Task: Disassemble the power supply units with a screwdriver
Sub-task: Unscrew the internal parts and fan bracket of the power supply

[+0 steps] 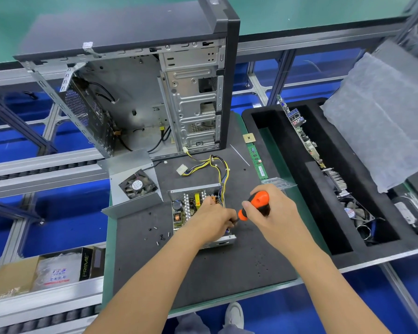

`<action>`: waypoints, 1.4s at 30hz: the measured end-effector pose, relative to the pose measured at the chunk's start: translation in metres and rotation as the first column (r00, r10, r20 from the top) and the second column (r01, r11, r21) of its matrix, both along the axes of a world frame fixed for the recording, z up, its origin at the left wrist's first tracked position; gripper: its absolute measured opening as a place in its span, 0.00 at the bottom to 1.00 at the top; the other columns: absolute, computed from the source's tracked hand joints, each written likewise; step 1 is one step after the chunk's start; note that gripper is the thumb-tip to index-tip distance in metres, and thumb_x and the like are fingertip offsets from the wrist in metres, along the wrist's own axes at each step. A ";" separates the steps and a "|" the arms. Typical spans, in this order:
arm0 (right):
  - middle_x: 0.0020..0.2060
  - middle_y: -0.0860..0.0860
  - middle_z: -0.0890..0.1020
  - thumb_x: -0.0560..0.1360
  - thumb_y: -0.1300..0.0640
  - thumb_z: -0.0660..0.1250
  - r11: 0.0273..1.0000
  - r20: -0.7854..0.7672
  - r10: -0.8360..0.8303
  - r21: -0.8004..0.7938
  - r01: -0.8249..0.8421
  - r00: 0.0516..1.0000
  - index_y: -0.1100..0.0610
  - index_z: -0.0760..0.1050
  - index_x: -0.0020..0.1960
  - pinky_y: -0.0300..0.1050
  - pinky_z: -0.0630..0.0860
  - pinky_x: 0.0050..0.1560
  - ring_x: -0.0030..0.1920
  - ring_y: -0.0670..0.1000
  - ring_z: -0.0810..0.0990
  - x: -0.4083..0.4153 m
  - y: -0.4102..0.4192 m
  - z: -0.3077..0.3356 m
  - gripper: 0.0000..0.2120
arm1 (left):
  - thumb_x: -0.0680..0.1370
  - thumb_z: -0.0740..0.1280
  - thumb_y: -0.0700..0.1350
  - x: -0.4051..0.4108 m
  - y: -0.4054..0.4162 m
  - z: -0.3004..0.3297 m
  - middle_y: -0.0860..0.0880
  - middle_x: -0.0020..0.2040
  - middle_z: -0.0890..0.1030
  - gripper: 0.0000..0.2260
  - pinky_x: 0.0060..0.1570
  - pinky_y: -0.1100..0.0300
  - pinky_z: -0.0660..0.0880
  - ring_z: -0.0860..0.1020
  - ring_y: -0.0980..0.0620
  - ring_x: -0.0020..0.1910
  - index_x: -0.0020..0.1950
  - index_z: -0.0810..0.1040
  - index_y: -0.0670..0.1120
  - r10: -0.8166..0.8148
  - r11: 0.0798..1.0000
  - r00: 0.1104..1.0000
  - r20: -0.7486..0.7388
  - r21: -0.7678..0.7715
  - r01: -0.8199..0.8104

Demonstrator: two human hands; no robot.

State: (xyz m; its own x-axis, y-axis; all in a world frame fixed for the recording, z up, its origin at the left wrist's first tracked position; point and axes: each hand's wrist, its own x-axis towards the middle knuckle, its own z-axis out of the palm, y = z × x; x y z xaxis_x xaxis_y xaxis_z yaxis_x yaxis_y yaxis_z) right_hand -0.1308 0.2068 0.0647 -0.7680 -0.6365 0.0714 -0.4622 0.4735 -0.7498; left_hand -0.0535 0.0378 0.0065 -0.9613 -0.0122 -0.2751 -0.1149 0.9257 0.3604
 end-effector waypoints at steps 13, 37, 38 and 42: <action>0.44 0.38 0.75 0.75 0.48 0.70 0.999 0.004 0.020 0.044 -0.021 1.000 0.47 0.72 0.52 0.28 0.69 0.44 0.48 0.40 0.75 -0.001 -0.007 0.007 0.10 | 0.85 0.56 0.46 -0.002 0.002 0.009 0.54 0.49 0.84 0.07 0.42 0.55 0.49 0.62 0.51 0.44 0.50 0.71 0.55 0.029 0.999 0.998 0.057 0.021 -0.030; 0.39 0.43 0.76 0.70 0.48 0.75 0.982 -0.081 0.147 0.134 -0.135 0.986 0.49 0.72 0.46 0.40 0.72 0.42 0.41 0.47 0.74 0.000 -0.015 0.026 0.13 | 0.83 0.58 0.43 -0.004 -0.003 -0.002 0.57 0.47 0.83 0.10 0.54 0.54 0.64 0.63 0.48 0.50 0.53 0.77 0.55 0.017 0.998 0.989 0.146 0.056 -0.025; 0.38 0.44 0.76 0.70 0.45 0.75 0.965 -0.098 0.181 0.210 -0.157 0.979 0.49 0.71 0.46 0.43 0.72 0.41 0.41 0.48 0.74 -0.001 -0.017 0.031 0.15 | 0.83 0.59 0.42 -0.003 -0.004 -0.001 0.58 0.44 0.81 0.10 0.53 0.54 0.65 0.62 0.48 0.50 0.50 0.76 0.56 0.017 0.996 0.989 0.149 0.079 -0.029; 0.36 0.49 0.70 0.72 0.39 0.71 0.802 -0.081 0.324 0.551 -0.229 0.943 0.49 0.61 0.47 0.46 0.66 0.34 0.41 0.58 0.73 -0.003 -0.034 0.052 0.22 | 0.79 0.61 0.38 0.004 -0.008 0.011 0.52 0.39 0.76 0.15 0.56 0.48 0.69 0.67 0.46 0.47 0.37 0.69 0.56 0.078 0.971 0.996 0.046 0.224 -0.087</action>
